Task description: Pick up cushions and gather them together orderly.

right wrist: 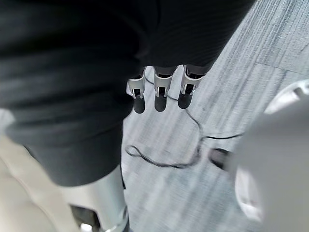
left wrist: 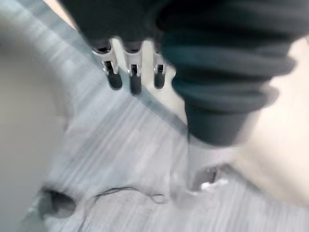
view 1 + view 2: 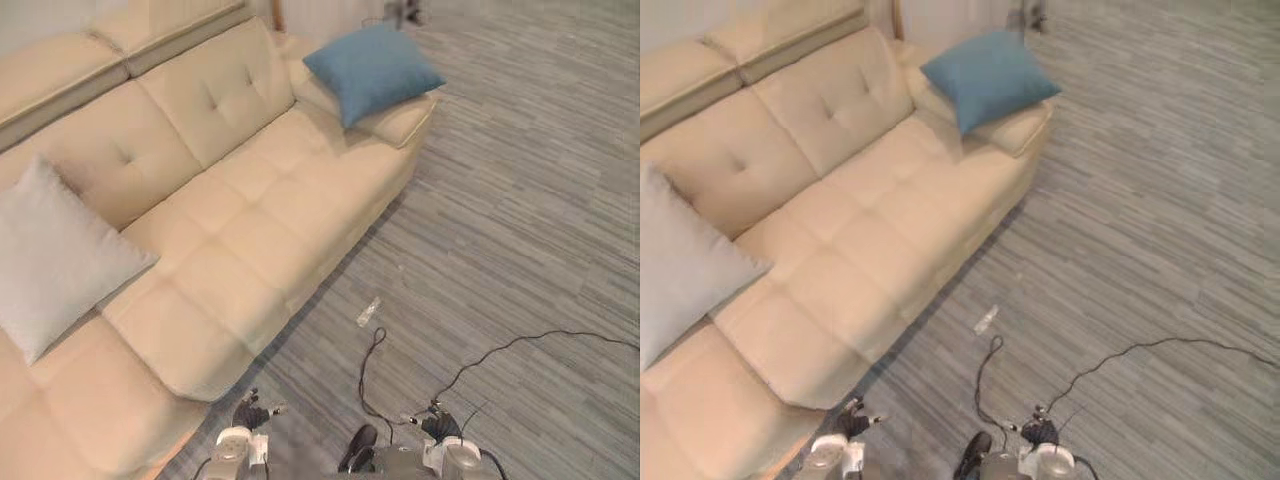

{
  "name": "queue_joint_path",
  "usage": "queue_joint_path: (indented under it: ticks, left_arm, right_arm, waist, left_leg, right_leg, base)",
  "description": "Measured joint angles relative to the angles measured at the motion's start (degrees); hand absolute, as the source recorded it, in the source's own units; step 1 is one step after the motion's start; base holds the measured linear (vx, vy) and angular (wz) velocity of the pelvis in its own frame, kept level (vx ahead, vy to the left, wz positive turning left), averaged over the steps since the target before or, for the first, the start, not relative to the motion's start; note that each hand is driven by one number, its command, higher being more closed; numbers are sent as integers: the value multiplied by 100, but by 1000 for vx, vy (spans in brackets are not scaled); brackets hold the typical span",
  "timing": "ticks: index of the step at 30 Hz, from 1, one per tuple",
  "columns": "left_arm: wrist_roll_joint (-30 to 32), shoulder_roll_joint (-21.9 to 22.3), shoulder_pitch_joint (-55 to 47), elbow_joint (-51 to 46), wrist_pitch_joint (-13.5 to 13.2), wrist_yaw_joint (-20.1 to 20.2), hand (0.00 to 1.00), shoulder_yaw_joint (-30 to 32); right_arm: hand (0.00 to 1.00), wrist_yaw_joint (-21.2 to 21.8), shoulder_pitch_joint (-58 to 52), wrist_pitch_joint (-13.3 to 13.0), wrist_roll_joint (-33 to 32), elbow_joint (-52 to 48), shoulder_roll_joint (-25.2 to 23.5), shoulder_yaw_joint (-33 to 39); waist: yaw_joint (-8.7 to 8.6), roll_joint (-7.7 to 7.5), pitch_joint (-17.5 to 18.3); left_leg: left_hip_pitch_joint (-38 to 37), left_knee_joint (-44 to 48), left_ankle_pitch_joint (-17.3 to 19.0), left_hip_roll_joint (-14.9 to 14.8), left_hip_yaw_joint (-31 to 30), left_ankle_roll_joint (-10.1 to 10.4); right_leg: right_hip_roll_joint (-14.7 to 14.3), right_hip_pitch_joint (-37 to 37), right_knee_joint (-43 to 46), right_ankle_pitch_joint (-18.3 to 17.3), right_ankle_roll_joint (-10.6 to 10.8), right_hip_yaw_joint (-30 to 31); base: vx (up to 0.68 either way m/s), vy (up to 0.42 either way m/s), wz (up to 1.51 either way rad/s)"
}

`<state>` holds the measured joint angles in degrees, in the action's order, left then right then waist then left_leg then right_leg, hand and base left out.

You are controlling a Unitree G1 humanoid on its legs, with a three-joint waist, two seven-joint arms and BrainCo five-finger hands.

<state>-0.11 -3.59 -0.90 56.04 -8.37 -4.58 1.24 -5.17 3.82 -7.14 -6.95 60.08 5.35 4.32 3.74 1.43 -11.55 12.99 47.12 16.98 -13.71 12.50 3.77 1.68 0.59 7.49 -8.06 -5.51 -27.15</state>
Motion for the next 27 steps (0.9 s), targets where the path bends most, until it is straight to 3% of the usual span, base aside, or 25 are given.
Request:
queue_joint_path:
  ticks: [2,3,4,5,6,8,9,10,12,13,14,16,18,21,23,24,25,26,27]
  left_arm:
    - [-14,3,10,-94,-6,-23,0,4]
    - [-13,49,46,-139,-1,-24,0,4]
    - [-16,91,45,-150,-2,-26,0,8]
    - [-54,119,36,-152,-9,-24,0,16]
    - [-117,99,21,-145,1,-24,0,41]
    - [-118,33,22,-149,16,-16,0,96]
    - [-128,-3,25,-154,19,-16,0,170]
    - [-145,-3,22,-147,26,-24,0,184]
    - [-152,-69,-29,-86,46,-25,0,112]
    - [-152,-117,-29,-65,52,-26,0,43]
    - [-153,-202,-41,-27,73,-28,0,-86]
    - [-164,-240,-27,-33,135,-41,0,-112]
    - [-165,-238,-18,-29,148,-50,0,-110]
    - [-162,-187,23,-23,155,-44,0,-118]
    - [-144,-216,11,-18,154,-46,0,-116]
    - [-114,-110,42,97,140,-56,0,-111]
    - [-114,-100,34,99,131,-48,0,-108]
    - [-113,-10,42,98,131,-52,0,-72]
    - [-113,14,55,106,134,-52,0,-34]
  right_arm:
    - [0,-15,84,-6,-3,-4,-2,3]
    - [0,-49,91,-5,-3,-3,23,8]
    - [0,-55,78,-5,-4,0,44,18]
    - [0,-61,64,1,-4,13,35,19]
    - [0,-59,65,7,-2,18,-110,-14]
    - [0,-50,12,5,-1,11,-197,7]
    - [0,-50,-9,7,0,15,-220,2]
    - [0,-49,17,8,1,16,-219,1]
    - [0,-38,7,7,10,20,-256,-6]
    - [0,-33,-1,14,14,20,-263,-6]
    - [0,-25,-2,39,15,20,-267,-4]
    - [0,-18,90,46,15,26,-261,-6]
    - [0,-2,249,45,15,33,-259,-4]
    - [0,-7,286,51,16,34,-244,-1]
    - [0,-5,142,89,18,35,-255,-3]
    - [0,-5,122,105,17,107,-112,5]
    - [0,-6,124,105,16,135,-105,4]
    - [0,2,120,107,16,190,-72,5]
    - [0,3,136,108,16,199,-73,0]
  waist:
    - [129,40,-65]
    - [200,87,-88]
    - [245,108,-77]
    - [335,145,-59]
    - [455,76,22]
    - [425,-95,78]
    - [474,-222,73]
    - [488,-234,67]
    - [386,-197,41]
    - [341,-191,33]
    - [271,-184,29]
    - [263,-108,-7]
    - [261,-40,-46]
    - [224,-57,-52]
    - [155,-244,-12]
    - [82,48,-8]
    - [78,82,29]
    - [33,163,67]
    - [21,176,47]
  left_leg:
    - [457,-968,1,587,-535,4]
    - [586,-1853,-221,885,-826,45]
    - [595,-2433,-426,995,-983,116]
    - [558,-2902,-958,1059,-1110,102]
    - [390,-2748,-1162,1116,-1055,-228]
    - [382,-2480,-794,1180,-934,-264]
    - [221,-2276,-521,1217,-717,-300]
    - [101,-2226,-436,1213,-626,-366]
    - [-484,-2088,-45,1133,-504,-481]
    - [-622,-2089,8,1109,-503,-485]
    - [-863,-2211,23,1078,-492,-486]
    - [-1364,-2670,15,864,-344,-461]
    - [-1653,-2993,-12,673,-305,-378]
    - [-2003,-3254,-58,528,-216,-129]
    - [-2332,-3253,79,572,-391,125]
    - [-2445,-3117,121,290,-674,295]
    - [-2371,-2979,79,214,-758,367]
    - [-1977,-2156,-98,20,-1070,401]
    - [-1710,-1620,-300,-39,-1240,316]
  right_leg:
    - [0,-99,-24,-50,86,341]
    - [3,-183,-39,-97,165,558]
    - [0,-200,-48,-136,232,670]
    - [-61,-271,-61,-197,336,912]
    - [-66,-495,-116,-305,556,1274]
    - [73,-469,151,-488,715,1427]
    - [261,-267,960,-807,924,1639]
    - [335,-137,1436,-881,1048,1738]
    - [610,479,3618,-778,1727,1779]
    - [699,609,4030,-803,1668,1663]
    - [956,768,4329,-894,1316,1208]
    - [1127,919,3819,-1018,913,400]
    - [1125,1168,2885,-935,858,-50]
    - [988,1637,1442,-16,817,169]
    - [910,1613,860,876,679,697]
    - [709,1624,1420,655,484,654]
    - [673,1617,1479,490,463,623]
    - [475,1574,1579,185,344,521]
    - [400,1483,1558,79,309,465]
  base:
    - [248,105,-99]
    - [263,146,-93]
    - [286,180,-102]
    - [439,205,-123]
    - [380,165,-103]
    - [432,130,-58]
    - [482,136,-50]
    - [447,123,-54]
    - [526,95,-31]
    - [528,21,0]
    - [347,-23,2]
    - [383,-51,-29]
    - [438,-106,-34]
    - [395,-198,-14]
    - [565,-373,16]
    - [510,-343,24]
    - [574,-410,13]
    - [378,-280,4]
    - [486,-373,17]
